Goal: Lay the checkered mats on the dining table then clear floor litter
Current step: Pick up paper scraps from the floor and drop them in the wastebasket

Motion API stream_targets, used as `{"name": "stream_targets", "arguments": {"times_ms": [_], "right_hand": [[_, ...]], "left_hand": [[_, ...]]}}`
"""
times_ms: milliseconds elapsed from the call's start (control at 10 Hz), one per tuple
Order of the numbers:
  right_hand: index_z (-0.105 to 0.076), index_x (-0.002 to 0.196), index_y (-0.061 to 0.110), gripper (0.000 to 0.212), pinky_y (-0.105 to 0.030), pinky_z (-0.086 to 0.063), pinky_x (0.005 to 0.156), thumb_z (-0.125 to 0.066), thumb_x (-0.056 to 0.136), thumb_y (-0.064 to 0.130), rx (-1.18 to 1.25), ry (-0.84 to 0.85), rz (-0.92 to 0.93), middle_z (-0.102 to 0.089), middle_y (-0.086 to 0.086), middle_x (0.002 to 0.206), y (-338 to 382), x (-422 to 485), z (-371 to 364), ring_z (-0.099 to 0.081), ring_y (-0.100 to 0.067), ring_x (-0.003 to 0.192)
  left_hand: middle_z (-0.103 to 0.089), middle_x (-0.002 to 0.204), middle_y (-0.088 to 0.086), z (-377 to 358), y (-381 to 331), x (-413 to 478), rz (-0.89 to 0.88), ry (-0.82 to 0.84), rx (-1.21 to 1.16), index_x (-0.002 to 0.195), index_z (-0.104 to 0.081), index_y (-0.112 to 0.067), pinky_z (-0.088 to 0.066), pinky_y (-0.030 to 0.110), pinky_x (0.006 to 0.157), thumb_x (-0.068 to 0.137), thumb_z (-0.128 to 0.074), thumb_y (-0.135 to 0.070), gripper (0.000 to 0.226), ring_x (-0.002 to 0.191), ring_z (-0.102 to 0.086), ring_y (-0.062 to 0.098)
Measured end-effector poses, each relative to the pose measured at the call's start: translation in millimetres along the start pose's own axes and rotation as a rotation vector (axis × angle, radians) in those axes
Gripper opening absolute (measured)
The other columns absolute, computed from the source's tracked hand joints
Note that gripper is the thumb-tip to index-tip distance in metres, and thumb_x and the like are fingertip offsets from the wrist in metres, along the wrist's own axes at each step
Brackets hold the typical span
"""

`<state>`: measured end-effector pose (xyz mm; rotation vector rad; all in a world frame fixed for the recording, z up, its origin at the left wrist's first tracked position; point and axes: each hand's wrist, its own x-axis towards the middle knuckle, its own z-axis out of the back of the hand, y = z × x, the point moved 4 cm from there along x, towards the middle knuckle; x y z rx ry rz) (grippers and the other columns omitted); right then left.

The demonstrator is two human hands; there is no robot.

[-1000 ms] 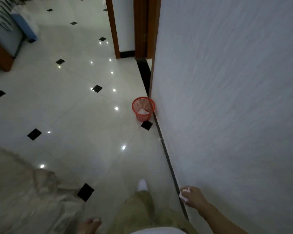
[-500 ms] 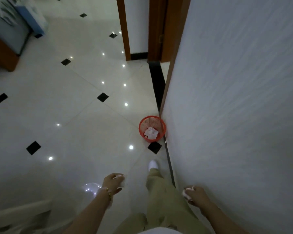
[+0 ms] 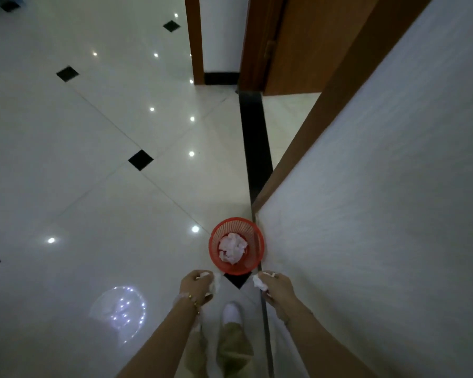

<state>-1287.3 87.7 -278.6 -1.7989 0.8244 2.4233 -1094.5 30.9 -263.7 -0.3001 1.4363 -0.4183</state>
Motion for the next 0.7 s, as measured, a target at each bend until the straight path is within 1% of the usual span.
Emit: {"name": "stream_targets", "arguments": {"times_ms": [100, 200, 300, 400, 500, 600, 700], "right_hand": [[-0.063, 0.100, 0.000, 0.015, -0.014, -0.046, 0.043, -0.061, 0.087, 0.006, 0.152, 0.004, -0.094, -0.061, -0.010, 0.075, 0.4, 39.9, -13.1, -0.054, -0.017, 0.062], [-0.059, 0.108, 0.000, 0.019, -0.022, -0.054, 0.052, -0.054, 0.092, 0.010, 0.384, 0.057, -0.136, -0.062, -0.013, 0.087, 5.0, 81.4, -27.8, -0.058, -0.019, 0.077], [-0.054, 0.127, 0.006, 0.034, -0.029, -0.047, 0.084, -0.049, 0.096, 0.019, 0.351, 0.140, -0.132, -0.058, -0.013, 0.126, 7.0, 97.0, -35.0, -0.056, -0.024, 0.116], [-0.047, 0.130, 0.000, 0.034, -0.038, -0.038, 0.105, -0.042, 0.096, 0.004, 0.237, 0.100, -0.077, -0.044, -0.021, 0.141, 2.9, 94.9, -23.9, -0.043, -0.034, 0.131], [-0.046, 0.130, -0.009, 0.036, -0.021, -0.054, 0.071, -0.045, 0.096, 0.003, 0.304, 0.077, -0.094, -0.054, -0.027, 0.124, -8.1, 68.5, -6.8, -0.060, -0.026, 0.087], [-0.044, 0.129, -0.015, 0.036, -0.013, -0.051, 0.050, -0.042, 0.095, -0.005, 0.268, 0.051, -0.071, -0.053, -0.032, 0.125, -10.0, 36.8, 6.9, -0.055, -0.020, 0.073], [-0.060, 0.116, -0.002, 0.026, -0.027, -0.053, 0.076, -0.052, 0.092, 0.004, 0.195, -0.016, 0.049, -0.065, -0.022, 0.108, 11.7, -20.7, 24.6, -0.064, -0.024, 0.081]], "left_hand": [[-0.058, 0.089, 0.018, -18.3, -0.6, 43.3, 0.042, -0.014, 0.029, 0.094, -0.061, -0.002, -0.048, 0.020, 0.043, 0.090, -0.055, -0.005, 0.008, 0.066, -0.053, 0.021], [-0.057, 0.097, 0.016, -43.6, -3.7, 92.0, 0.102, 0.032, 0.004, 0.107, -0.058, -0.001, -0.048, 0.031, 0.062, 0.093, -0.052, -0.009, 0.017, 0.073, -0.054, 0.023], [-0.057, 0.110, 0.017, -55.0, -7.2, 118.0, 0.101, 0.108, 0.005, 0.124, -0.051, -0.001, -0.048, 0.032, 0.065, 0.096, -0.045, -0.012, 0.030, 0.077, -0.056, 0.022], [-0.057, 0.095, 0.007, -54.4, -6.1, 114.8, 0.093, 0.180, 0.052, 0.104, -0.055, -0.009, -0.047, 0.036, 0.078, 0.096, -0.045, -0.014, 0.014, 0.077, -0.054, 0.015], [-0.059, 0.104, 0.012, -29.7, 3.4, 97.6, 0.107, 0.133, 0.118, 0.110, -0.057, -0.006, -0.045, 0.040, 0.087, 0.096, -0.047, -0.018, 0.020, 0.094, -0.056, 0.027], [-0.059, 0.107, 0.014, -7.0, 4.0, 69.1, 0.070, 0.100, 0.171, 0.112, -0.055, -0.007, -0.045, 0.038, 0.085, 0.097, -0.045, -0.020, 0.022, 0.096, -0.055, 0.028], [-0.062, 0.109, 0.019, 25.9, -6.3, 13.6, -0.037, 0.112, 0.192, 0.102, -0.059, -0.009, -0.048, 0.037, 0.082, 0.097, -0.044, -0.018, 0.017, 0.099, -0.059, 0.032]]}}
